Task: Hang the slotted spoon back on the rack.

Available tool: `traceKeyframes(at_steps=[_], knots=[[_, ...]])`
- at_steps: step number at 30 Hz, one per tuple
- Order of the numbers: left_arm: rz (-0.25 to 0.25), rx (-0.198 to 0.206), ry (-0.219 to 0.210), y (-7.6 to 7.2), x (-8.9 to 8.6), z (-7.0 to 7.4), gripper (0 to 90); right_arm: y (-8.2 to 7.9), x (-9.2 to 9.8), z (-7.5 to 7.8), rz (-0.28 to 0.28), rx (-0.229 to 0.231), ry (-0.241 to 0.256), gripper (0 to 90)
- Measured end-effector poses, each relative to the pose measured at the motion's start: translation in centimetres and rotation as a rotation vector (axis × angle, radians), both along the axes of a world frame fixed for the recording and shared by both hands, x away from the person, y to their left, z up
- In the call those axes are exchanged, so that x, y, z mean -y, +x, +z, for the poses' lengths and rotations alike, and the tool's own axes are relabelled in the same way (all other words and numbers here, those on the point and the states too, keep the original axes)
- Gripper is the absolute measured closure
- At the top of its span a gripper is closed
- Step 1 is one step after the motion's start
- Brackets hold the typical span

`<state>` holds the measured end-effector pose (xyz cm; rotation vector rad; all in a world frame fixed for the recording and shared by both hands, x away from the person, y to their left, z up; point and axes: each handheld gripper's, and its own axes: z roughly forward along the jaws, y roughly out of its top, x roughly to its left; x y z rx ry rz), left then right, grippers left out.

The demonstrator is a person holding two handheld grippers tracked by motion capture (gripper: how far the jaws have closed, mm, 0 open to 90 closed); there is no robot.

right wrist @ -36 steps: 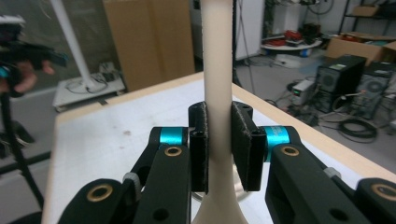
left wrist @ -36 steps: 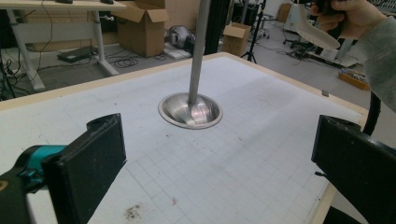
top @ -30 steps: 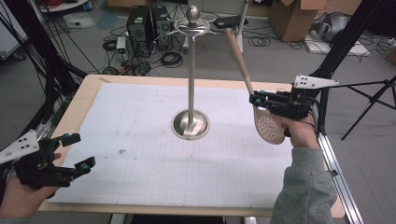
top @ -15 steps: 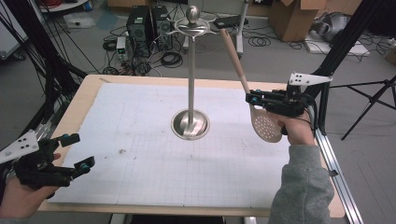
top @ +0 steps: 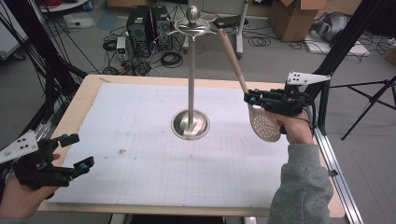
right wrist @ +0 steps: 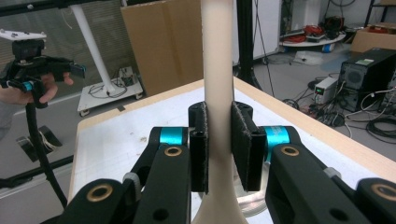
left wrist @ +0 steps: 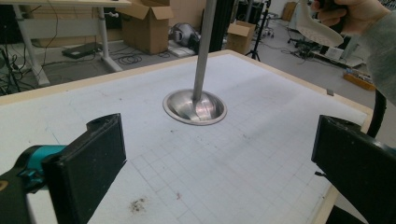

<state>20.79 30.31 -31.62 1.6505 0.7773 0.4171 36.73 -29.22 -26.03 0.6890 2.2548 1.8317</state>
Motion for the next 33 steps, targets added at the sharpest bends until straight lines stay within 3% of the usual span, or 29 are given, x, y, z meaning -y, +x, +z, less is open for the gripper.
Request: traceKeyframes(at_steps=[18,28,33], knots=[[0.003,-0.002,0.001,0.0,-0.1,0.0,3.3,0.0,-0.6,0.5,-0.010,0.016,-0.055,78.0],[0.004,-0.002,0.000,0.0,-0.1,0.0,3.3,0.0,-1.2,0.7,-0.022,0.049,-0.090,78.0],[0.006,-0.004,0.002,0.0,-0.1,0.0,3.3,-0.1,-1.7,0.9,-0.037,0.076,-0.141,78.0]])
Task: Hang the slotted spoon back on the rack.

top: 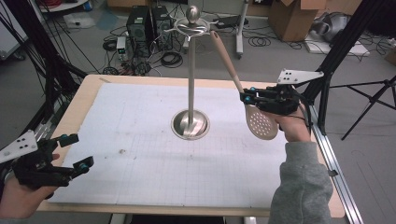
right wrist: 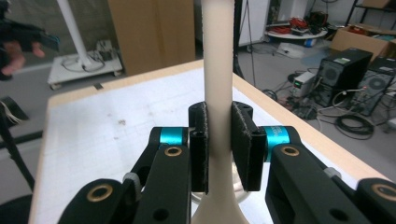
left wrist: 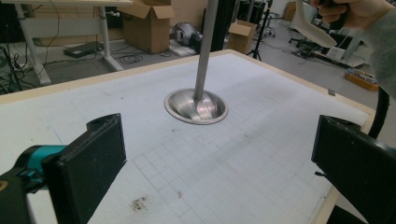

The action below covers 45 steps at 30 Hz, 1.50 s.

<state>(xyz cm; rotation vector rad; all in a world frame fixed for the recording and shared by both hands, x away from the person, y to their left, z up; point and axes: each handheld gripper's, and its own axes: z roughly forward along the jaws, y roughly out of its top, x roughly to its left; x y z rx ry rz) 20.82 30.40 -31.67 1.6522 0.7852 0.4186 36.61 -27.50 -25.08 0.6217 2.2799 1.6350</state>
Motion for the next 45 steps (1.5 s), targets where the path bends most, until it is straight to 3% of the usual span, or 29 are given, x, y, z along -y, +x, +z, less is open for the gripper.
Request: traceKeyframes(at_steps=[10,21,27,45], knots=[[0.003,-0.004,-0.001,0.0,-0.1,-0.1,3.3,0.1,-0.8,0.4,-0.006,0.024,-0.061,78.1],[0.003,-0.002,0.003,0.0,0.0,-0.1,3.3,0.2,-1.2,0.5,-0.015,0.035,-0.089,78.1],[0.003,-0.004,0.004,0.0,0.0,0.0,3.3,0.2,-1.7,0.4,-0.048,0.037,-0.119,78.2],[0.004,-0.001,0.008,0.0,0.0,0.0,3.3,0.7,-3.4,-0.1,-0.082,0.034,-0.142,78.2]])
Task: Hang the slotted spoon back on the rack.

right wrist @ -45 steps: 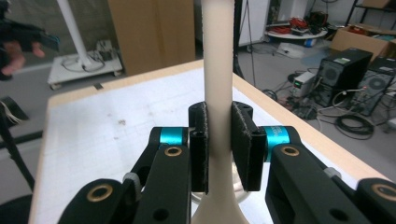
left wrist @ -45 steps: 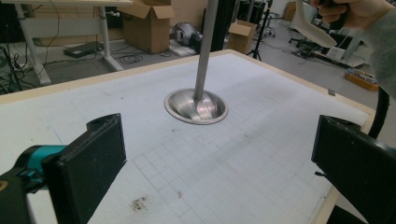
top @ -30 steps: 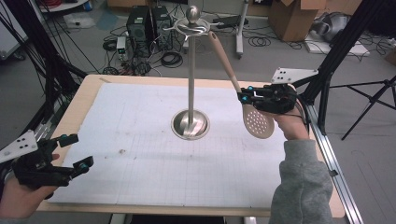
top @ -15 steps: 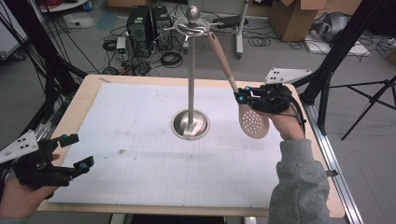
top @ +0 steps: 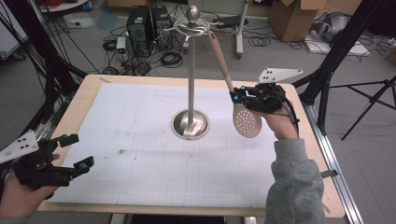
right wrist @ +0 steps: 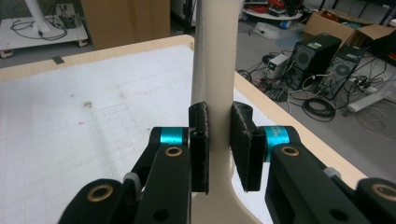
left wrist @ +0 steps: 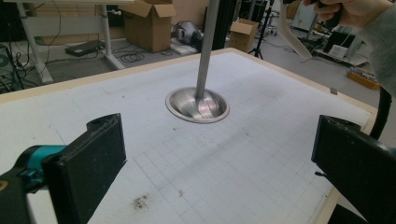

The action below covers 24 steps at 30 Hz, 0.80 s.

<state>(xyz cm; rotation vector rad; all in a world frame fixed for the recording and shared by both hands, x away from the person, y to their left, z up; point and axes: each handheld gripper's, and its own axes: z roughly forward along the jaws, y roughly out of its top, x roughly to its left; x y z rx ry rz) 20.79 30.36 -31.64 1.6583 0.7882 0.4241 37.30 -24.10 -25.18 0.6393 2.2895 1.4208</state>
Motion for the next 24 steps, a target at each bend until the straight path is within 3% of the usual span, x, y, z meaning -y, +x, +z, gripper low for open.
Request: traceKeyframes(at_steps=[12,24], knots=[[0.002,0.001,-0.002,0.0,0.0,0.0,3.3,0.4,-1.2,-0.4,-0.023,0.009,-0.022,78.1],[0.003,0.003,-0.004,-0.1,-0.2,0.1,3.3,0.8,-2.3,-1.0,-0.019,-0.002,0.012,78.0]])
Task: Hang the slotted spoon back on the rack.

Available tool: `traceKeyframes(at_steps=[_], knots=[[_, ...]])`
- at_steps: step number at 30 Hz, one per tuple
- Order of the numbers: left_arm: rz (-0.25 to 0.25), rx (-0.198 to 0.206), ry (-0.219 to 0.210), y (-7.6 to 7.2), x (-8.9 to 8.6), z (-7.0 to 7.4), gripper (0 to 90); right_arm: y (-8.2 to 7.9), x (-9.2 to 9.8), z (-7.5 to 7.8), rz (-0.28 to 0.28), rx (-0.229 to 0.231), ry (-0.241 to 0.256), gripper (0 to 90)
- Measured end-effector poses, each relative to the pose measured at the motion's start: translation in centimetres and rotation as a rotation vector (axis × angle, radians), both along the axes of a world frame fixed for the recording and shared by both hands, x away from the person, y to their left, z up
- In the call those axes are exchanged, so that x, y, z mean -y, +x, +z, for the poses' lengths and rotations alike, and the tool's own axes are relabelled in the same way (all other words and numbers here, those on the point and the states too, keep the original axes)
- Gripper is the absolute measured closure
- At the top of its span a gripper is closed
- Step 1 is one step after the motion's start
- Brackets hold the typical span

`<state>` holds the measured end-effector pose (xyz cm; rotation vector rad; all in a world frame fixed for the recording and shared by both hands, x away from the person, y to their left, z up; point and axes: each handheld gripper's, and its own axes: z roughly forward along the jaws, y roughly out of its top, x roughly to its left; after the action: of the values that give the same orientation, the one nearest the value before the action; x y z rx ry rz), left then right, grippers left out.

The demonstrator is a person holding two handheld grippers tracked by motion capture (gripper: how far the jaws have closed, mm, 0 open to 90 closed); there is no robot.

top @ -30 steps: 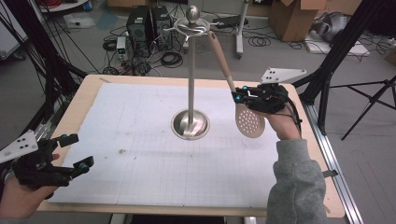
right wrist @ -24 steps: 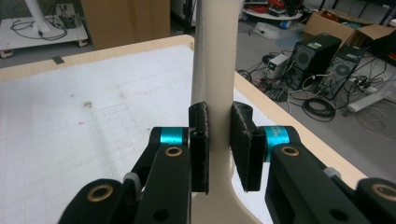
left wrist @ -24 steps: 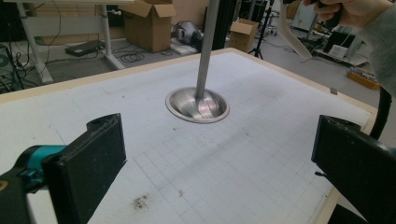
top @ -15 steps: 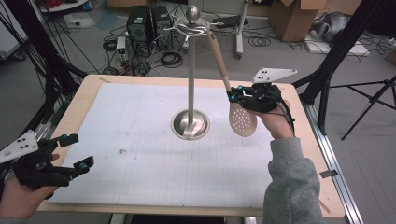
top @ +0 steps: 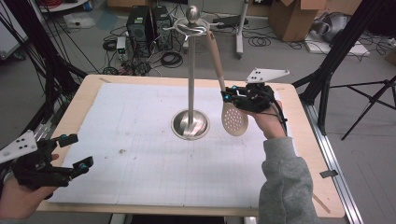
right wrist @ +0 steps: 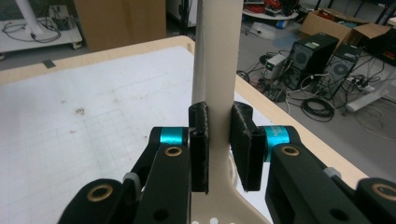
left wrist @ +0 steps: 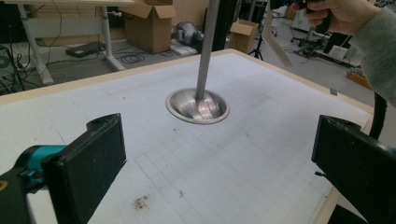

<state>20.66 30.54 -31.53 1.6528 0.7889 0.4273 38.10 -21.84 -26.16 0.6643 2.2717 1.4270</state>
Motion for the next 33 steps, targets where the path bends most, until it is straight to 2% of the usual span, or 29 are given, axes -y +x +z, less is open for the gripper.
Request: traceKeyframes(at_steps=[33], knots=[[0.006,-0.002,-0.005,-0.1,-0.3,-0.1,3.3,1.2,-2.5,-0.9,-0.027,-0.010,-0.010,77.7]])
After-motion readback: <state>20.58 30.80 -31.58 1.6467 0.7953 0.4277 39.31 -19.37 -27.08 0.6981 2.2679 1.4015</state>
